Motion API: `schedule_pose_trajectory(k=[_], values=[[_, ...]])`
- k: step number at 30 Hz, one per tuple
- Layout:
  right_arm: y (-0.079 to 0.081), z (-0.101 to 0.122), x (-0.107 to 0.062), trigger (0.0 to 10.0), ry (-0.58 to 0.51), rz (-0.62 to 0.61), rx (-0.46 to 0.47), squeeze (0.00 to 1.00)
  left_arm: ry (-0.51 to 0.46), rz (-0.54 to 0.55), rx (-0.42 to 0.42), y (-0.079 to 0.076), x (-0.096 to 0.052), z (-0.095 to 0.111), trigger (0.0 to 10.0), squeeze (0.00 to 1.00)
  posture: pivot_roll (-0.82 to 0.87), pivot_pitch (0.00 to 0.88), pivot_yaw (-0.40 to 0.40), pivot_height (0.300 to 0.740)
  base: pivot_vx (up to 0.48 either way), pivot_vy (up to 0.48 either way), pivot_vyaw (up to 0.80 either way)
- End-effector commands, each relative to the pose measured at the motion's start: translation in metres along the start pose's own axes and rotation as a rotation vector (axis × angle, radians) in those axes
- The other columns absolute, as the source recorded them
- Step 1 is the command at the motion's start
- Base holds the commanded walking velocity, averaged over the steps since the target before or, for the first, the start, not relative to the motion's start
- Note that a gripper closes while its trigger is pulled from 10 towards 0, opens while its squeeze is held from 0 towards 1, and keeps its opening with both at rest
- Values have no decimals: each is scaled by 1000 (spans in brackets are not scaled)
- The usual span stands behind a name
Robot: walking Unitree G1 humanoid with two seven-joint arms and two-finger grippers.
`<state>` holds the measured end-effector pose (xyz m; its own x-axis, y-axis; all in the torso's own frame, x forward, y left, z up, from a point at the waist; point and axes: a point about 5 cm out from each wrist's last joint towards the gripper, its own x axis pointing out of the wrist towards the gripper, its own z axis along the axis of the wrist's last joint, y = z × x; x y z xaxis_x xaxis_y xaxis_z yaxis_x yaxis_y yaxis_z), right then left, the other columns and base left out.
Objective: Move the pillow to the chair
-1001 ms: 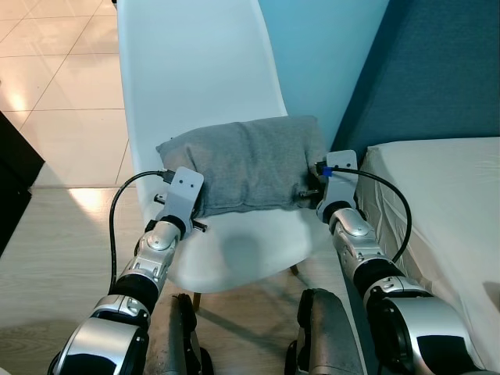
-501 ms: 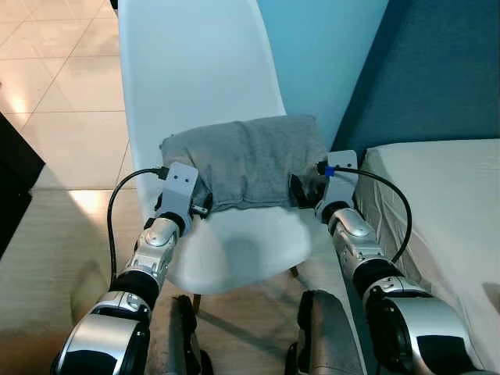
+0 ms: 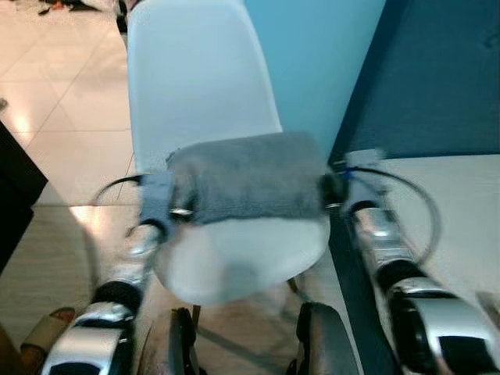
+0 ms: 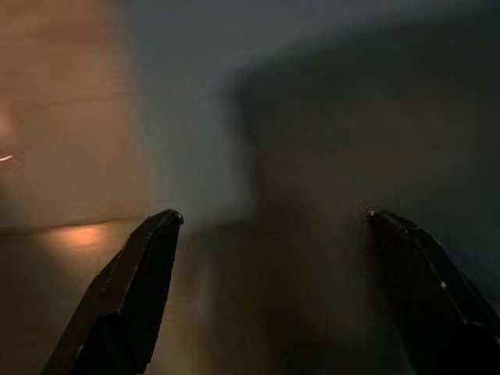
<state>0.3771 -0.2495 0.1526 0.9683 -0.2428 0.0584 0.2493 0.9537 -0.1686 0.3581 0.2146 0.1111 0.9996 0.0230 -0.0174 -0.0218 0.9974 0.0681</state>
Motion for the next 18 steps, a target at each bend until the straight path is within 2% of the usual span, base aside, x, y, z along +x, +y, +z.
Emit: schedule_pose_trajectory(k=[1, 3, 5, 7, 10, 11, 12, 13, 16, 18], values=[[7, -7, -4, 10000, 16, 11, 32, 0, -32, 9, -9, 0, -1, 3, 10000, 0, 68, 76, -10, 565, 0, 0, 0], [-3, -13, -7, 10000, 29, -23, 94, 0, -53, 87, 12, 29, -14, -2, 10000, 0, 64, 62, -12, 565, 0, 0, 0], [-3, -15, -8, 10000, 29, -25, 110, 0, -58, 93, 23, 33, -18, -3, 10000, 0, 62, 60, -10, 565, 0, 0, 0], [2, -18, -10, 10000, 26, -1, 155, 0, -45, 92, 66, 40, -28, -11, 10000, 0, 61, 56, -6, 565, 0, 0, 0], [22, -23, -16, 10000, 18, 74, 205, 0, -71, 134, 85, 47, -42, -18, 10000, 0, 56, 45, -2, 565, 0, 0, 0], [22, -23, -16, 10000, 18, 74, 205, 0, -71, 134, 85, 47, -42, -18, 10000, 0, 56, 45, -2, 565, 0, 0, 0], [42, -28, -21, 10000, 40, 174, 260, 0, -144, 208, 56, 48, -43, -8, 10000, 0, 58, 38, -3, 565, 0, 0, 0], [53, -31, -24, 10000, 53, 223, 273, 0, -163, 228, 27, 44, -40, -3, 10000, 0, 63, 38, -9, 565, 0, 0, 0], [59, -32, -26, 10000, 61, 252, 280, 0, -169, 236, 8, 41, -38, -1, 10000, 0, 67, 40, -16, 565, 0, 0, 0], [78, -29, -31, 10000, 51, 334, 303, 0, -168, 147, -16, 13, -29, 4, 10000, 0, 69, 37, -29, 565, 0, 0, 0]])
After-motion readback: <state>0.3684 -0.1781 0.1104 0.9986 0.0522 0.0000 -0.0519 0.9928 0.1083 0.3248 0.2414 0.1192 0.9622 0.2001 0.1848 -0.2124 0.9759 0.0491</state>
